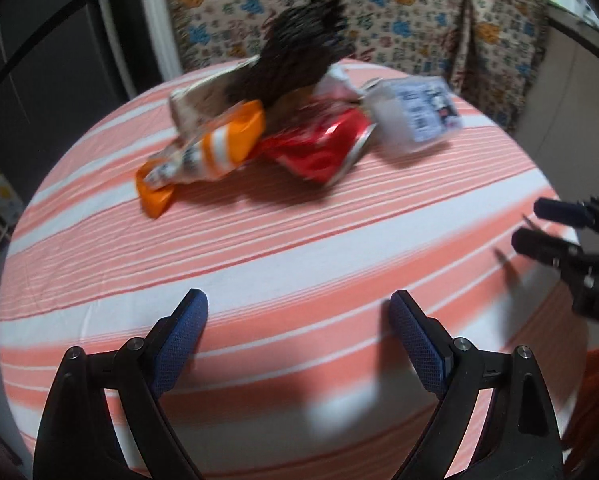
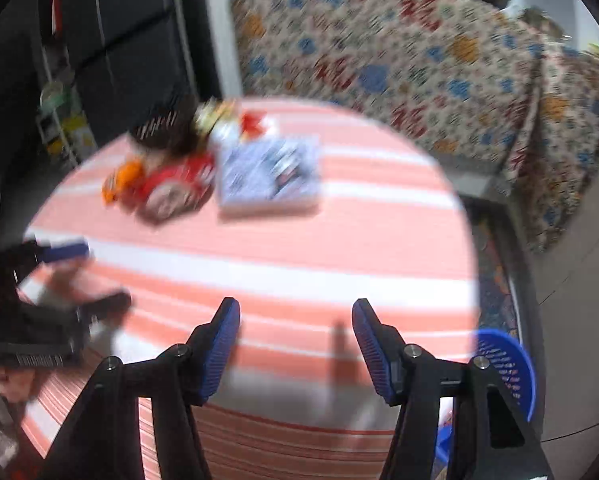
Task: Collect trash
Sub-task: 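Move both tools back over the table toward the remaining trash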
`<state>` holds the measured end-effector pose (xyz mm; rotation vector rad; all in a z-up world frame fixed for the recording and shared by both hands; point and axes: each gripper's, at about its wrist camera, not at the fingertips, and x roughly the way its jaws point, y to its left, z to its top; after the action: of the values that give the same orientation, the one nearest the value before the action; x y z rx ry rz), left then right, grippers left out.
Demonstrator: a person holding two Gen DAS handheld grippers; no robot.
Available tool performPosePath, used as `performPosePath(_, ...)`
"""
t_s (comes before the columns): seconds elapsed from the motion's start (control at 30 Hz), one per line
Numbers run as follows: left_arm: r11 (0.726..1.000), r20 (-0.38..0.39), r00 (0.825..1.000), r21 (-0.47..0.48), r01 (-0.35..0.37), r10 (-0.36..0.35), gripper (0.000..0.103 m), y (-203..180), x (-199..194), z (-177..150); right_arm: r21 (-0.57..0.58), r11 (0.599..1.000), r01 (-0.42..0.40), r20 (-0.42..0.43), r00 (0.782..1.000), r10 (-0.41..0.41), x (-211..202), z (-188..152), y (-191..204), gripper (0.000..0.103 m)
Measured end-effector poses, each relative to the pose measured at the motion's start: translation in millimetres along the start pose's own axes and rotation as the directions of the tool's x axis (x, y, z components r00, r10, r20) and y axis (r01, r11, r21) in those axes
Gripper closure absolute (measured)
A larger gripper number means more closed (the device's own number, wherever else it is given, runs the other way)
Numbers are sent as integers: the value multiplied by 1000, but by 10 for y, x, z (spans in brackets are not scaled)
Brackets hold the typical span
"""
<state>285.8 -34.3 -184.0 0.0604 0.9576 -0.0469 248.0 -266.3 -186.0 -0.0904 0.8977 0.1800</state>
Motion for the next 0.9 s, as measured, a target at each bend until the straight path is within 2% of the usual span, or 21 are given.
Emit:
performPosePath(0.1,1000,-8,1000,-18,4,-5,4,123,88,77,-25,1000,14,-48,999,-16,189,-19,113,41)
performPosePath(0.13,1000,-8,1000,-9,0,0,1,140,114,97,-32,999,26,-31,999,-27,191,-22,133,40)
performPosePath(0.27,999,-17,999,18,28,-28,0,276,218,204,-24,999,27,-21,999,-28,229,21,143,34)
performPosePath(0.37,999,-13,999,25,35,-34,0,445,154,115,-27,999,39,-6,999,-39,293,67,162,30)
performPosePath(0.5,999,-8,1000,-37,16,-17,0,701,190,137,-25,999,45,-2,999,-45,380,135,189,28)
performPosePath(0.7,997,0,1000,-79,-8,8,1,790,174,155,-20,999,41,-2,999,-41,414,174,197,25)
performPosePath(0.8,986,61,998,-167,31,-21,1,959,-21,235,-20,999,41,-2,999,-41,415,178,201,25)
performPosePath(0.9,959,146,988,-269,85,-47,0,1126,-182,455,-22,999,44,-1,999,-44,419,184,202,25)
